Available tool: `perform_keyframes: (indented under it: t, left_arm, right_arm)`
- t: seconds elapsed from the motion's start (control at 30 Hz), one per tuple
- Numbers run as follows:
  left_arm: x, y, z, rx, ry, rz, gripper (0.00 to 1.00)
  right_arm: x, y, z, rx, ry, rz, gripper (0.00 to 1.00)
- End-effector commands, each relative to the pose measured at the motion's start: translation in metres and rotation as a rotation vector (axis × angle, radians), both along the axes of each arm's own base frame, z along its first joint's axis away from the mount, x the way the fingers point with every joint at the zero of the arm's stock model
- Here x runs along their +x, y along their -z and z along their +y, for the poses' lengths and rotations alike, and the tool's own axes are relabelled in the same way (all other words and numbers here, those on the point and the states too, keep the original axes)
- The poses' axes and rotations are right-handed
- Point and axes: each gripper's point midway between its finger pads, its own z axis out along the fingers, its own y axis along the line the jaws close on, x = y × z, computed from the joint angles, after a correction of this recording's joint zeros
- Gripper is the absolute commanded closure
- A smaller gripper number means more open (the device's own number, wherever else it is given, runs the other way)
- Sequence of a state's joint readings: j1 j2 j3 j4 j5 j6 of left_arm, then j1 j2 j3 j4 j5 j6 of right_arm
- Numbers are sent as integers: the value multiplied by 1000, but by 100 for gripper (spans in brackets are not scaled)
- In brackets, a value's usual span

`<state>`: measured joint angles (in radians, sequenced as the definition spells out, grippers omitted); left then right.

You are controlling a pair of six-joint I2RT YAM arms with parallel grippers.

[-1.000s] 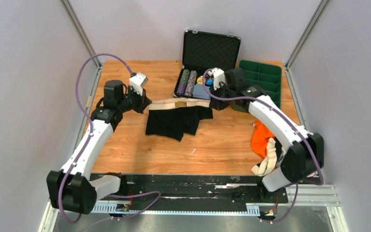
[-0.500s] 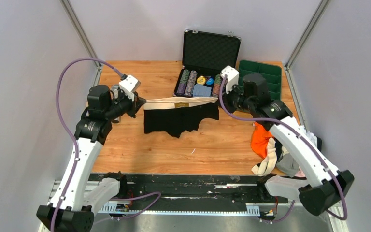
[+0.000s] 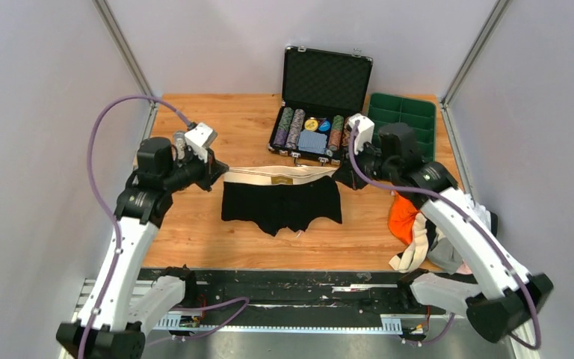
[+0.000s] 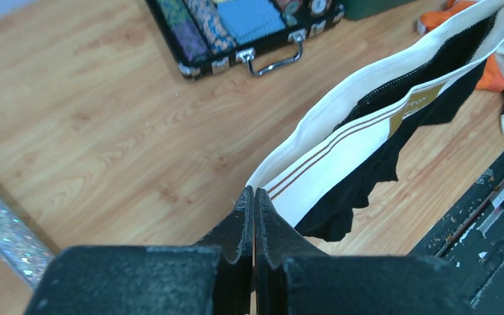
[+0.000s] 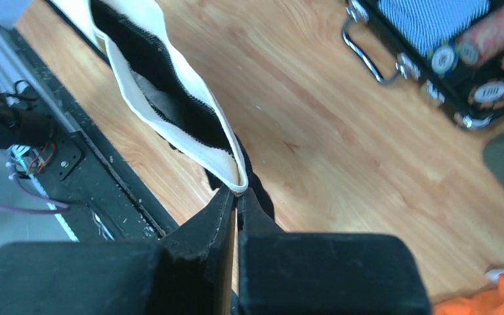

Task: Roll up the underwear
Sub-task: Flatten out the underwear at the center of the board.

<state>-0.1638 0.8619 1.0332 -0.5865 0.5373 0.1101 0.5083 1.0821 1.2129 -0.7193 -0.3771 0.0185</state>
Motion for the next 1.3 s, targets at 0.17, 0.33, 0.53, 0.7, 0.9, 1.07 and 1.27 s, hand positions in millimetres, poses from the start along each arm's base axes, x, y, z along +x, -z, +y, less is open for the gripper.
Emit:
perform_keyframes:
  t: [0.17, 0.33, 0.53, 0.7, 0.9, 1.07, 1.27]
  left_arm:
    - [101, 116, -5, 8, -145, 308, 100]
    - [169, 192, -12, 22, -207, 452, 100]
    - [213, 198, -14, 57, -203, 407, 100]
    - [208, 208, -16, 50, -197, 444, 100]
    - [196, 229, -17, 1, -248, 527, 100]
    - [184, 226, -8, 14, -299, 551, 100]
    - [147, 217, 8, -3, -401, 545, 100]
  right_arm:
    - [114, 111, -29, -77, 246, 315, 100]
    - [179, 169, -33, -134, 295, 358, 78]
    - [219, 135, -23, -123, 288, 234, 60]
    - [166, 106, 54, -95, -84, 121, 62]
    - [90, 106, 153, -104, -549, -28, 59]
    - [67, 119, 208, -64, -707, -29, 66]
    - [52, 155, 224, -112, -745, -1, 73]
